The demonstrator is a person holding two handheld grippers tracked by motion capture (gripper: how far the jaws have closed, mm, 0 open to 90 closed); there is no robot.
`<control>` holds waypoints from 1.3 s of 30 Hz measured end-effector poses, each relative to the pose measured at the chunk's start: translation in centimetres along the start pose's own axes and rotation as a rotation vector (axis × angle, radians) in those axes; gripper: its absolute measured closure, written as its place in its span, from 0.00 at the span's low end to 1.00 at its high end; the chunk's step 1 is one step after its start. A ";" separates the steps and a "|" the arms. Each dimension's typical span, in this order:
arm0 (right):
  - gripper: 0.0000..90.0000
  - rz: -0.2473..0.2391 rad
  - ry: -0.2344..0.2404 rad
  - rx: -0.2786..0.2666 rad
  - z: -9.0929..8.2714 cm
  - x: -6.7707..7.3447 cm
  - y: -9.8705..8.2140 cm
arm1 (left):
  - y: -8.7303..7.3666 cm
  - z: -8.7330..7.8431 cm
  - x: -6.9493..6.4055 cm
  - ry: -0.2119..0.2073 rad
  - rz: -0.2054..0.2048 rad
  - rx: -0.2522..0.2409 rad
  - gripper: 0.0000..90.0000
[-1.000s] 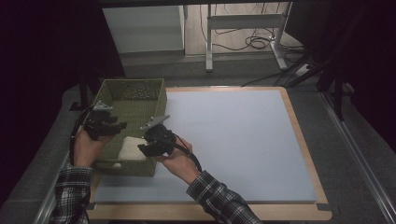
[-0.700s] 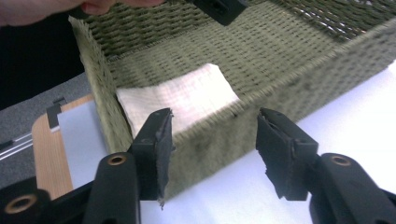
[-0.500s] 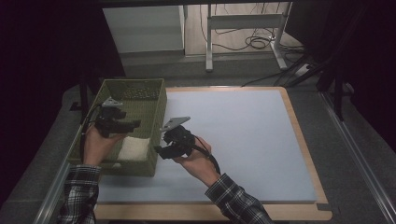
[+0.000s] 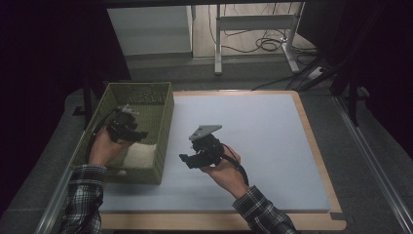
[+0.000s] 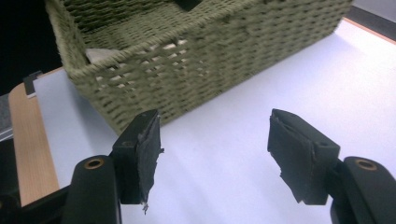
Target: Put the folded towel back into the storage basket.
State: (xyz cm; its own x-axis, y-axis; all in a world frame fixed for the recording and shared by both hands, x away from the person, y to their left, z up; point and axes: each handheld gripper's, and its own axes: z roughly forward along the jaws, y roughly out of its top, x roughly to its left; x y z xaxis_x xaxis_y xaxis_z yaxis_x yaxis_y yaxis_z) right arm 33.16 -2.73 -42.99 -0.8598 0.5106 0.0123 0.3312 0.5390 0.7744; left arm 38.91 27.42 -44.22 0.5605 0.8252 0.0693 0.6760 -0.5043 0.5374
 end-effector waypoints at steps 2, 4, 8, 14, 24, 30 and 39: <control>0.39 0.012 -0.002 -0.005 -0.3 -0.4 -0.3 | -0.2 1.3 0.4 -0.039 0.033 0.063 0.49; 0.39 0.019 -0.008 -0.007 -0.5 -0.8 -0.6 | -0.2 2.4 0.4 -0.067 0.050 0.097 0.50; 0.39 0.029 -0.013 -0.001 -0.7 -1.3 -1.2 | 0.2 4.6 0.2 -0.078 0.096 0.193 0.52; 0.39 0.035 -0.025 0.004 -1.1 -1.9 -2.0 | 0.3 7.3 0.2 -0.096 0.117 0.293 0.48; 0.39 0.051 -0.033 0.010 -1.2 -2.4 -2.6 | 0.0 7.5 1.5 -0.216 -0.006 0.330 0.94; 0.39 0.045 -0.027 0.015 -0.9 -2.2 -2.6 | 0.7 6.4 1.9 -0.128 0.005 0.251 0.95; 0.39 0.057 -0.032 0.019 -1.0 -2.5 -3.0 | 0.9 5.5 2.3 -0.085 -0.061 0.177 0.68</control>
State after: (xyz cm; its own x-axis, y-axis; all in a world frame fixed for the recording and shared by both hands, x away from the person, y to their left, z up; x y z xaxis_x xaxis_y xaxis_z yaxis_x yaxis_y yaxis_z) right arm 33.96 -6.32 -44.73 -0.8264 0.5619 0.0356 0.3869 0.5207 0.7611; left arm 43.43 27.50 -48.22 0.5491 0.8350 -0.0345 0.7793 -0.4967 0.3822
